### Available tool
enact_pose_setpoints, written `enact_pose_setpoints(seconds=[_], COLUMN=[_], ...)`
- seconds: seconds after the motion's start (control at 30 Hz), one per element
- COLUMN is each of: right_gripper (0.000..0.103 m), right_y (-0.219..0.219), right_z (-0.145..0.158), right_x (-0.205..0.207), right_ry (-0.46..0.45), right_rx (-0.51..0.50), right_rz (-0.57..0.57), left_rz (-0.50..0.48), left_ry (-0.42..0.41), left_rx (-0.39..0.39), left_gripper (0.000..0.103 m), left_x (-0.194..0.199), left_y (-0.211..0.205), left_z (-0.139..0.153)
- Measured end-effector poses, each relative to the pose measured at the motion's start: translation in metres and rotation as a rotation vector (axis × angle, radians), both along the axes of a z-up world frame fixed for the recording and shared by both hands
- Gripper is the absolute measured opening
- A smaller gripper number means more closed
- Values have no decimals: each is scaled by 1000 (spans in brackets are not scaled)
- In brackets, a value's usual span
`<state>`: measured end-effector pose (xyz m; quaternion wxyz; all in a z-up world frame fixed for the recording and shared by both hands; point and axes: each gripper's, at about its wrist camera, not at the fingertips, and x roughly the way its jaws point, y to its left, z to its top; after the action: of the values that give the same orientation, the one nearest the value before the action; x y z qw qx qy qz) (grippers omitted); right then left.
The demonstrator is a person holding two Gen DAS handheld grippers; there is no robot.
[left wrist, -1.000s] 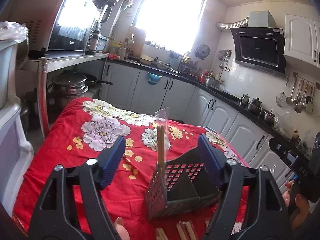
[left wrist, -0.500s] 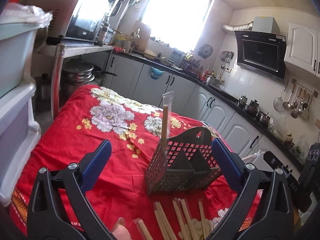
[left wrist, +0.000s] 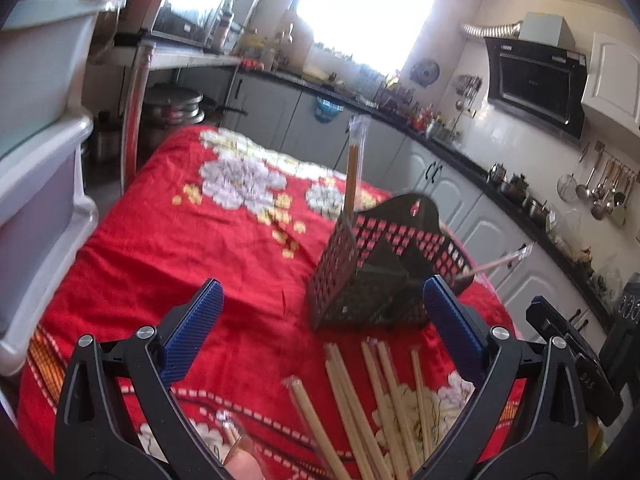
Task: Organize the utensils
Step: 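Grasp another chopstick pair with the left tool while the right tool grasps one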
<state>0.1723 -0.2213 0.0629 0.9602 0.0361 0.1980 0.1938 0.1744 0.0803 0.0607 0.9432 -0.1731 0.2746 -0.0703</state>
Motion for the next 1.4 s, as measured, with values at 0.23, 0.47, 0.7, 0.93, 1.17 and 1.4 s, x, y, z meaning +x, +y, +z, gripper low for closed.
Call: enact_pose_setpoints(seconds=[0.23,0.47,0.7,0.93,1.17,1.4], right_gripper=[78,78,78,65,52,40], right_y=[6,16,24,29,32,37], right_z=[-29,-52,-72,-94,-106,-114], right_x=[3,11,24,49,78,97], right_ry=[103,207,304,430,527,575], right_rx=[-39,-79,-116,-112,-89,-87], right_rz=[10,15,13,22,12,-16], left_rz=[-49,-82,-115,-156,-138,-117], left_ry=[137,244,341,458,489,500], left_rx=[24,24,0,-22,-12,-2], left_gripper=[92,89,65,44,34,19], left_x=[1,3,7,24,47,62], left_y=[-10,-18,-23,-29,-30,-27], left_z=[-32,-60,-84,-105,-108,-111])
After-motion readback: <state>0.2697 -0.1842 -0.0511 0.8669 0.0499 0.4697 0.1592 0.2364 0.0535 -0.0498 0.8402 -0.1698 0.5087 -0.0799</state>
